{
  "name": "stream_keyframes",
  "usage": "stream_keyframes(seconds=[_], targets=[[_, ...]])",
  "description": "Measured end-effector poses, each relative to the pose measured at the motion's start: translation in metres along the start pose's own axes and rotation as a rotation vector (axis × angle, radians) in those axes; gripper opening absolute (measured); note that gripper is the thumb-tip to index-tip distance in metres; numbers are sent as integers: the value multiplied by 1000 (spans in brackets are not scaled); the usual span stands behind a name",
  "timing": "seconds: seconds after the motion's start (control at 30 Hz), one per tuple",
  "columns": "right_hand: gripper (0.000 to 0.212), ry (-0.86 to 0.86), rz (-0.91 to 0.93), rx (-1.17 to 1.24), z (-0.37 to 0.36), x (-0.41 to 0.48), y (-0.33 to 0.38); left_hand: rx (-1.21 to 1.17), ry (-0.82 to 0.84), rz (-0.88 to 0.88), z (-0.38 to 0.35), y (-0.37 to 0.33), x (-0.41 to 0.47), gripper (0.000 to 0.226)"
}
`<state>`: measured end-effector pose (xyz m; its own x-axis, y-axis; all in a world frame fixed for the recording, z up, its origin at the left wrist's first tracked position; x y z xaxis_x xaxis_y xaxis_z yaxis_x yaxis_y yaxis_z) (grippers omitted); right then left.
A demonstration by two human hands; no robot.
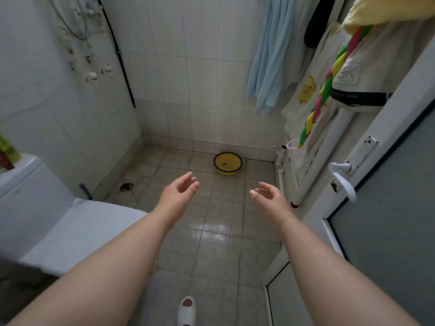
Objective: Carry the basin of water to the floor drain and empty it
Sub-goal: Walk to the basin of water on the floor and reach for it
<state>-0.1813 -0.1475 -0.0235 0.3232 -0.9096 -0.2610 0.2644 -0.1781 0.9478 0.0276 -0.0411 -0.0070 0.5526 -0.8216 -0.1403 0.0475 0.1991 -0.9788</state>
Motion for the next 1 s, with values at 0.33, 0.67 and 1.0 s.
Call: stream_keyframes(seconds=[0.33, 0.67, 1.0], targets=[[51, -110, -5, 46, -31, 93, 29, -9, 60, -12, 22, -12, 118, 49], [51, -214, -117, 114, -52, 150, 8, 53, 123, 9, 29, -2, 203, 50], [51, -204, -178, 111, -50, 238, 12, 48, 125, 92, -2, 7, 282, 50]])
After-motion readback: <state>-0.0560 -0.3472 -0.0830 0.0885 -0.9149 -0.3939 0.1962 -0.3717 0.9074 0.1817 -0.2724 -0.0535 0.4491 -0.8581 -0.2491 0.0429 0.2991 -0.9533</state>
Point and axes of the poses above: each hand's wrist, its own x-axis towards the middle knuckle, its own z-axis out of the back of the hand, y = z × x, the point moved 5 cm from there along x, towards the middle knuckle, and after that the axes turned 1 degree about -x, right-handed, at the moved point
